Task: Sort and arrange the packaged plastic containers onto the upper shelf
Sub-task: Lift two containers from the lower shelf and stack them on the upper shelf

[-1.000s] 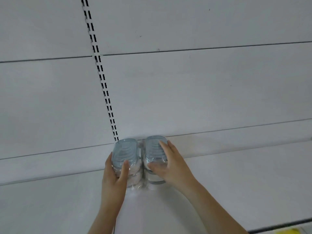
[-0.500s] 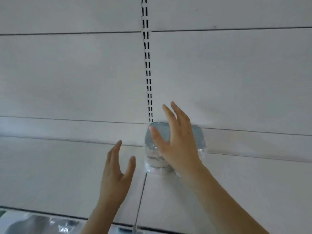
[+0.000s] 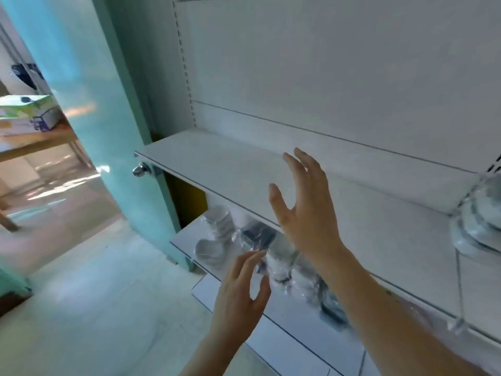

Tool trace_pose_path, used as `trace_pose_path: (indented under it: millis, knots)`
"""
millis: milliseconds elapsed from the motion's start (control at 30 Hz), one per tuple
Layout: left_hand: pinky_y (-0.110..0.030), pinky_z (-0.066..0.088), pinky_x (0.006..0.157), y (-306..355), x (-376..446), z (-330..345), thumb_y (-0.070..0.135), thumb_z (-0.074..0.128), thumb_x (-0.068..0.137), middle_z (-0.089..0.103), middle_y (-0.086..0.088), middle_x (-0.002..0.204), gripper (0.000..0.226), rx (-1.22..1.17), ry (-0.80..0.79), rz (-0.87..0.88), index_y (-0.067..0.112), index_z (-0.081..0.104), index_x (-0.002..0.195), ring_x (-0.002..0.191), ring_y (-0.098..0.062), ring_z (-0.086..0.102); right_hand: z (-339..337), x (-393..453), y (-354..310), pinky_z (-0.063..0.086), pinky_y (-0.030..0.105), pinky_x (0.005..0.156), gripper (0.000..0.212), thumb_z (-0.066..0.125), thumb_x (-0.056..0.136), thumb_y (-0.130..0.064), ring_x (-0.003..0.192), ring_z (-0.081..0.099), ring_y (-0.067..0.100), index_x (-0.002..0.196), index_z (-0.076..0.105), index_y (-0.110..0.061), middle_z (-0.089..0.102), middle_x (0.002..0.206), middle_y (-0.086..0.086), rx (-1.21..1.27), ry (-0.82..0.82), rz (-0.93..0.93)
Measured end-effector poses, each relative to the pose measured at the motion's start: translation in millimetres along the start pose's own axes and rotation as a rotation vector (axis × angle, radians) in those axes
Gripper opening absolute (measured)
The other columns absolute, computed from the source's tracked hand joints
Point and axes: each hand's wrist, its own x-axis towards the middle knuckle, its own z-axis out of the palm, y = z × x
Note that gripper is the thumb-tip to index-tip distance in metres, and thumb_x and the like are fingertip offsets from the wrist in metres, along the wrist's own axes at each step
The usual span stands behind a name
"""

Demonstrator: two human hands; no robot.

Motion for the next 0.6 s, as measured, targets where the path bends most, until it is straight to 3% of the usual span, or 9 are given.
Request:
trace_pose_path:
  millis: [133,300,433,600]
  knots:
    - [-0.028,0.046,0.104,-85.4,-29.0,-37.3,0.053,0.041,0.094,0.048,0.012,0.141,0.053,0.066,-0.070,-0.145,0.029,0.048,0.142,0.125,-0.006,0.049,81.3,-16.7,-48.6,0.040,0.030,0.108,0.062,0.040,0.098,-0.054,0.143,0.035,0.020,0.149,0.043,-0.018,0.034,0.159,0.004,0.022,-0.070,-0.013]
    - [-0.031,0.046,0.105,-172.4,-33.8,-55.8,0.039,0.059,0.096,0.047,0.005,0.145,0.052,0.136,-0.168,-0.294,0.026,0.045,0.145,0.129,-0.014,0.049,158.1,-25.3,-64.4,0.038,0.024,0.104,0.065,0.033,0.098,-0.059,0.142,0.038,0.021,0.147,0.045,-0.018,0.038,0.157,0.005,0.020,-0.182,0.016]
    - [-0.032,0.042,0.106,-238.0,-8.4,-51.7,0.039,0.059,0.096,0.046,0.000,0.146,0.057,0.191,-0.291,-0.357,0.024,0.042,0.148,0.130,-0.018,0.047,228.3,-21.1,-30.0,0.033,0.022,0.103,0.062,0.031,0.099,-0.051,0.139,0.042,0.022,0.146,0.046,-0.014,0.042,0.153,0.008,-0.035,-0.308,0.067]
    - [-0.034,0.038,0.110,-329.2,44.3,-32.9,0.041,0.060,0.096,0.042,-0.006,0.151,0.067,0.265,-0.493,-0.395,0.019,0.033,0.153,0.135,-0.023,0.042,345.3,-9.6,54.1,0.042,0.033,0.107,0.048,0.055,0.099,-0.019,0.136,0.044,0.027,0.144,0.047,-0.005,0.043,0.151,0.013,-0.064,-0.501,0.190]
